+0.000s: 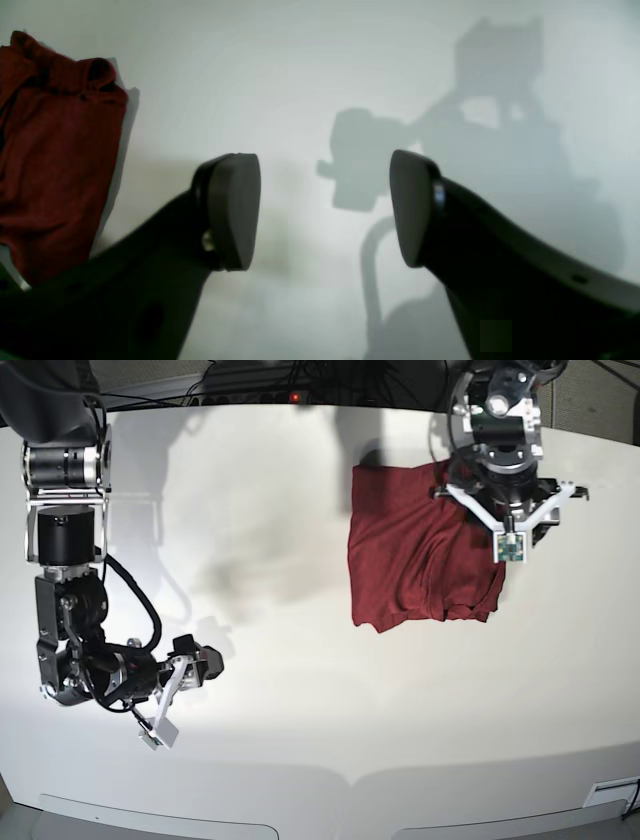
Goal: Fold the T-shirt properly
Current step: 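Press and smooth the folded square with the left gripper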
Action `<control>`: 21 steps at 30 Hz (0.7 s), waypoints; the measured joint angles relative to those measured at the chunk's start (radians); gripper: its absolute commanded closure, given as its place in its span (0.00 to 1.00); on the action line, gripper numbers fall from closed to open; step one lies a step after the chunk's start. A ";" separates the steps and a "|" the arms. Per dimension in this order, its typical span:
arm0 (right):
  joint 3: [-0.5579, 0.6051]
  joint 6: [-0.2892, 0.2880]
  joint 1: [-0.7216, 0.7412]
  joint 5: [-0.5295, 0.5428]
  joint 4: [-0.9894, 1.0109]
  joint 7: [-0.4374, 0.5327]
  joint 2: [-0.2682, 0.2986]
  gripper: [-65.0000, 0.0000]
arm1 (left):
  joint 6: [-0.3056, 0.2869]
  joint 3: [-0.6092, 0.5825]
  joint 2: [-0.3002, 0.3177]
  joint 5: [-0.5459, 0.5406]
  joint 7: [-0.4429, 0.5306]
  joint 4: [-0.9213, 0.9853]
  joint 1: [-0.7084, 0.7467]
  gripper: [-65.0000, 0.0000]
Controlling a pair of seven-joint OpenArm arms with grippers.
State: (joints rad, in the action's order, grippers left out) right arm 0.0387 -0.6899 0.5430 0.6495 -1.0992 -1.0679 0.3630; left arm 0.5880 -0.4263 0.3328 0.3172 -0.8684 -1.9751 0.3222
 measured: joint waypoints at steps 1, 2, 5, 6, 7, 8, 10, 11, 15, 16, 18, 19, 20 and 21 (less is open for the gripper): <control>0.000 0.000 0.000 0.000 0.000 0.000 0.000 0.38 | 0.000 0.000 0.002 -0.003 0.000 0.000 0.001 0.62; 0.000 0.000 0.000 0.001 0.000 0.001 0.000 0.38 | 0.000 0.000 0.002 -0.013 0.000 0.000 0.002 0.62; 0.000 0.000 0.000 0.000 0.000 0.000 0.000 0.38 | -0.013 -0.001 -0.001 -0.113 0.029 0.000 0.008 0.62; 0.000 0.000 0.000 0.000 0.000 0.000 0.000 0.38 | -0.022 -0.001 -0.001 -0.134 0.054 0.000 0.011 0.62; 0.000 0.000 0.000 0.000 0.000 0.000 0.000 0.38 | -0.032 -0.001 -0.001 -0.156 0.064 0.000 0.013 0.62; 0.000 0.000 0.000 0.003 0.000 0.001 0.000 0.38 | -0.043 -0.001 -0.001 -0.179 0.074 0.000 0.013 0.62; 0.000 0.000 0.000 0.003 0.000 0.000 0.000 0.38 | -0.045 -0.001 -0.001 -0.195 0.084 0.000 0.013 0.62; 0.000 0.000 0.000 0.003 0.000 0.000 0.000 0.38 | -0.045 -0.001 -0.001 -0.195 0.084 0.000 0.013 0.62; 0.000 0.000 0.000 0.003 0.000 0.000 0.000 0.38 | -0.045 -0.001 -0.001 -0.199 0.084 0.000 0.013 0.62; 0.000 0.000 0.000 0.003 0.000 0.000 0.000 0.38 | -0.046 -0.001 -0.001 -0.211 0.084 0.001 0.013 0.62; 0.000 0.000 0.000 0.003 0.000 0.000 0.000 0.38 | -0.076 -0.001 0.000 -0.240 0.107 0.004 0.013 0.65; 0.000 0.000 0.000 0.003 0.000 0.000 0.000 0.38 | -0.090 -0.001 -0.001 -0.244 0.109 0.004 0.013 0.69; 0.000 0.000 0.000 0.003 0.000 0.000 0.000 0.38 | -0.091 -0.001 -0.001 -0.249 0.111 0.004 0.013 0.74; 0.000 0.000 0.000 0.003 0.000 -0.001 0.000 0.38 | -0.091 -0.001 -0.001 -0.248 0.111 0.004 0.013 0.80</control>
State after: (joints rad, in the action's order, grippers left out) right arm 0.0387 -0.6899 0.5430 0.6525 -1.0992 -1.0687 0.3630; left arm 0.4969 -0.4271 0.3317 0.0692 -0.7578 -1.9709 0.3347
